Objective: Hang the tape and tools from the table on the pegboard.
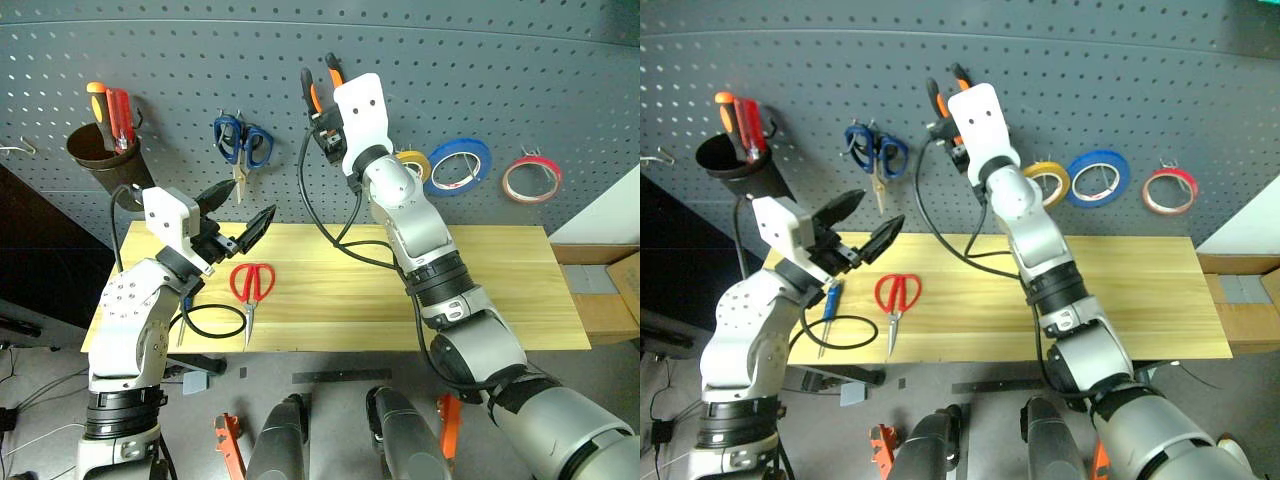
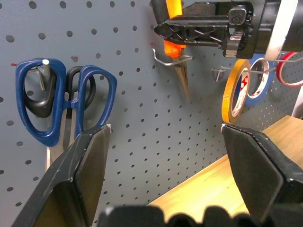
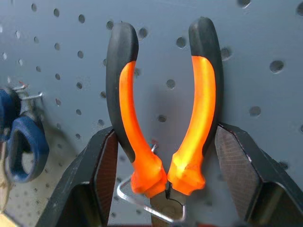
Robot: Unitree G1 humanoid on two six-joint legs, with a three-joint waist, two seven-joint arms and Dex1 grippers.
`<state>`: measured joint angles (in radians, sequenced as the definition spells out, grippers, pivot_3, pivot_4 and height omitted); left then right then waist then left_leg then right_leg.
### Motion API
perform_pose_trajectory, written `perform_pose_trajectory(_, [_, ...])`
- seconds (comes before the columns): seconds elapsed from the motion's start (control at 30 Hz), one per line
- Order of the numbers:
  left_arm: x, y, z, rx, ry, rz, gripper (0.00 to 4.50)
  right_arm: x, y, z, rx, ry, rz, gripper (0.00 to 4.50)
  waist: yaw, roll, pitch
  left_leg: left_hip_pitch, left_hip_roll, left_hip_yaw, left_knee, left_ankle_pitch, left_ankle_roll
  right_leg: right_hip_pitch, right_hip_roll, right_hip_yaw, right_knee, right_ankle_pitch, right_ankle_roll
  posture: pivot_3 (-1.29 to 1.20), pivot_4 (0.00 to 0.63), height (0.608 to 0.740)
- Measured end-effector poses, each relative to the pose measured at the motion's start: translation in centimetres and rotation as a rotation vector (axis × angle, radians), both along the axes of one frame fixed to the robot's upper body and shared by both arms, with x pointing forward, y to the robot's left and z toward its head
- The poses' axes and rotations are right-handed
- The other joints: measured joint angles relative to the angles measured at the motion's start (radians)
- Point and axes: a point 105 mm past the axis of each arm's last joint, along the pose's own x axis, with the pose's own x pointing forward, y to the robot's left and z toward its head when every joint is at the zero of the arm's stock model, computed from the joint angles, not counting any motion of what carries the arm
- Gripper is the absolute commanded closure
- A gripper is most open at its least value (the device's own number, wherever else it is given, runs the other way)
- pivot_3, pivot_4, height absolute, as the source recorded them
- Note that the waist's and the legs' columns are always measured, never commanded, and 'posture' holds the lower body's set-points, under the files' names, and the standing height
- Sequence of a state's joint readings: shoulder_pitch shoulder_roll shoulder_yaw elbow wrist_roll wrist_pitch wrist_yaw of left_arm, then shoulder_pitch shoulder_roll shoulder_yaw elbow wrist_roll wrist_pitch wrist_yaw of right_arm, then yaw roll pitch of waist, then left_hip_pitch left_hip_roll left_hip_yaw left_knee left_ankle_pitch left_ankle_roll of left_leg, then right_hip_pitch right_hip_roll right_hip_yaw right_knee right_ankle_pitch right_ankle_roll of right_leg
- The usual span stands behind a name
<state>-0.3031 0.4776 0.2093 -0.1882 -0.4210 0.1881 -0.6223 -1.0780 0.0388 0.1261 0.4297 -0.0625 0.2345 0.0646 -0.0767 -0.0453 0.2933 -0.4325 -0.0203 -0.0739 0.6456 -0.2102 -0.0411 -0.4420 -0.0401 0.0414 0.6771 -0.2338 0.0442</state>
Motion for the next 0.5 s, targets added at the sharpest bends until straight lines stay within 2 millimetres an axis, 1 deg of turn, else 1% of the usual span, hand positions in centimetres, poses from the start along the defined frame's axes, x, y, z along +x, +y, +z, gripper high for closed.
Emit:
perform_pose_trajectory(0.07, [0.0,-0.3,-0.2,-0.001,0.005,-0.009,0.47,0.0,0.0,-0.1,-0.005,0.007,-0.006,1.18,0.002,-0.001,-0.001,0.0,0.0,0.0,0.0,0.0,0.0,0.0,0.0,0.0,0.0,0.0,0.0,-0.05,0.213,0.74])
perform_pose_trajectory(0.1, [0.1,-0.4,-0.2,0.002,0.007,-0.008,0.47,0.1,-0.1,-0.3,-0.011,0.025,-0.011,0.96,0.002,-0.001,-0.002,0.0,0.0,0.0,0.0,0.0,0.0,0.0,0.0,0.0,0.0,0.0,0.0,-0.05,0.214,0.74])
perform_pose_trajectory(0.2, [0.2,-0.7,-0.6,0.012,0.021,-0.013,0.47,0.6,-0.6,-2.4,-0.033,0.114,-0.029,0.03,0.002,-0.001,-0.003,0.0,0.0,0.0,0.0,0.0,0.0,0.0,0.0,0.0,0.0,0.0,0.0,-0.06,0.215,0.74])
perform_pose_trajectory(0.27, [0.3,-0.7,-0.9,0.022,0.033,-0.006,0.47,0.8,-0.9,-3.8,-0.052,0.172,-0.036,0.03,0.001,-0.001,-0.003,0.0,0.0,0.0,0.0,0.0,0.0,0.0,0.0,0.0,0.0,0.0,0.0,-0.06,0.216,0.74])
perform_pose_trajectory(0.33, [0.5,-0.7,-1.4,0.027,0.054,0.005,0.47,0.8,-1.1,-4.6,-0.075,0.209,-0.044,0.03,-0.001,-0.001,-0.003,0.0,0.0,0.0,0.0,0.0,0.0,0.0,0.0,0.0,0.0,0.0,0.0,-0.06,0.217,0.74])
perform_pose_trajectory(0.43, [0.6,-0.5,-2.4,0.038,0.098,0.035,0.47,0.1,-1.5,-5.3,-0.098,0.242,-0.025,0.03,-0.003,-0.001,-0.003,0.0,0.0,-0.001,0.0,0.0,0.0,0.0,0.0,0.0,0.0,0.0,0.0,-0.06,0.22,0.74])
perform_pose_trajectory(0.5, [0.8,-0.3,-3.5,0.054,0.154,0.071,0.47,-1.0,-1.7,-5.9,-0.125,0.276,0.009,0.03,-0.003,-0.001,-0.003,0.0,0.0,-0.002,0.0,0.0,0.0,0.0,0.0,0.0,0.0,0.0,0.0,-0.06,0.223,0.74])
